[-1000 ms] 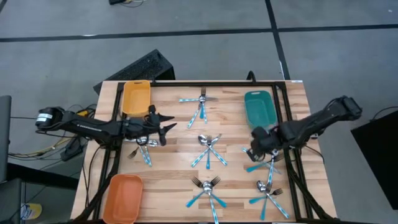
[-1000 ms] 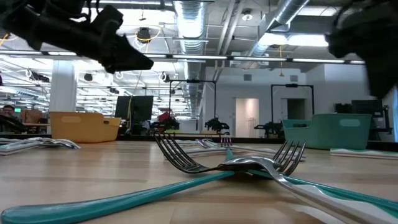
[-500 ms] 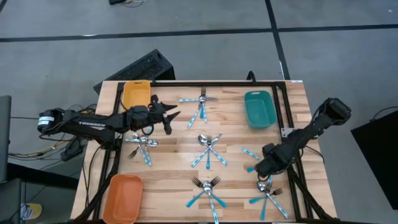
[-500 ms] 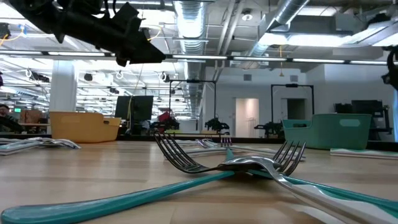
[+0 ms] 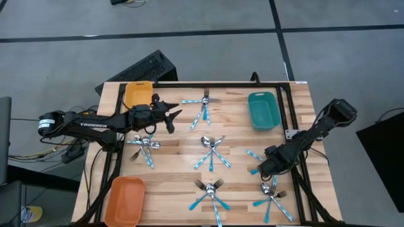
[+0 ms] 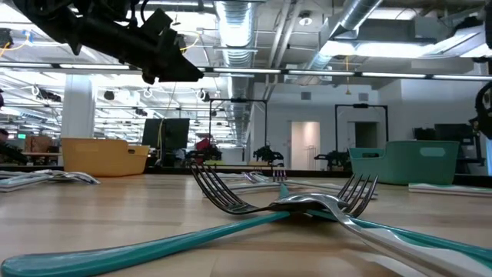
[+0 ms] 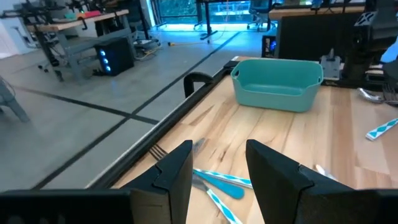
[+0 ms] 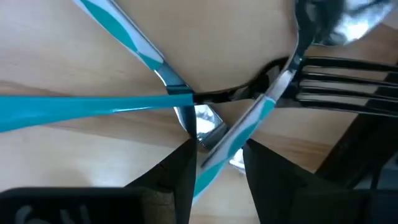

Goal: Sort silverware by color (type)
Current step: Put the white-blue spoon into the blue bin

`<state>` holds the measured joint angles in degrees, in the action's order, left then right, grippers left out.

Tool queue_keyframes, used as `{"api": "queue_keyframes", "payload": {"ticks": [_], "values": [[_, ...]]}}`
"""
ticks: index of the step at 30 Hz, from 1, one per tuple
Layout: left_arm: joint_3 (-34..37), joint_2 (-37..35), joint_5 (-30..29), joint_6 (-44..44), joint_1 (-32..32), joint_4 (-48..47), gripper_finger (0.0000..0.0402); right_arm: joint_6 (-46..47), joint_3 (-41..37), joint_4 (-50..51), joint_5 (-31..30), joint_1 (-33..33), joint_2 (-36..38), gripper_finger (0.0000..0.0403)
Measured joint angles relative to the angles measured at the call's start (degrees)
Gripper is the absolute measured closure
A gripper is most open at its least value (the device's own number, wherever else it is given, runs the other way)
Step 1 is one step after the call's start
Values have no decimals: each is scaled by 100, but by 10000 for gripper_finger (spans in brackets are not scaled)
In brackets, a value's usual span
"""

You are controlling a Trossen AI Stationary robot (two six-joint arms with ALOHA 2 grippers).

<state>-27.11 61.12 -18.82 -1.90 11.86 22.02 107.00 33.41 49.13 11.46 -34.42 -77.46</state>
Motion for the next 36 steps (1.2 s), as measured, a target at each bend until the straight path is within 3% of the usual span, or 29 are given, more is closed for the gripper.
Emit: {"api": "queue_keyframes", "payload": {"ticks": [4,12,17,25,31,36], "values": [[0,0,-169,-85,48,9,262,-443,-5,-31,75,160,-5,269],[0,0,-195,-89,205,-28,262,-1412,22,19,247,528,161,370],[2,0,-195,-91,291,-33,262,-2091,277,438,212,896,675,372],[2,0,-195,-88,519,-179,262,-3595,726,1430,-792,2043,1517,366],[3,0,-226,264,551,-750,262,-5511,997,1101,-1601,2955,1669,367],[7,0,-293,582,551,-1166,262,-6367,1340,1053,-2669,3788,1624,368]]}}
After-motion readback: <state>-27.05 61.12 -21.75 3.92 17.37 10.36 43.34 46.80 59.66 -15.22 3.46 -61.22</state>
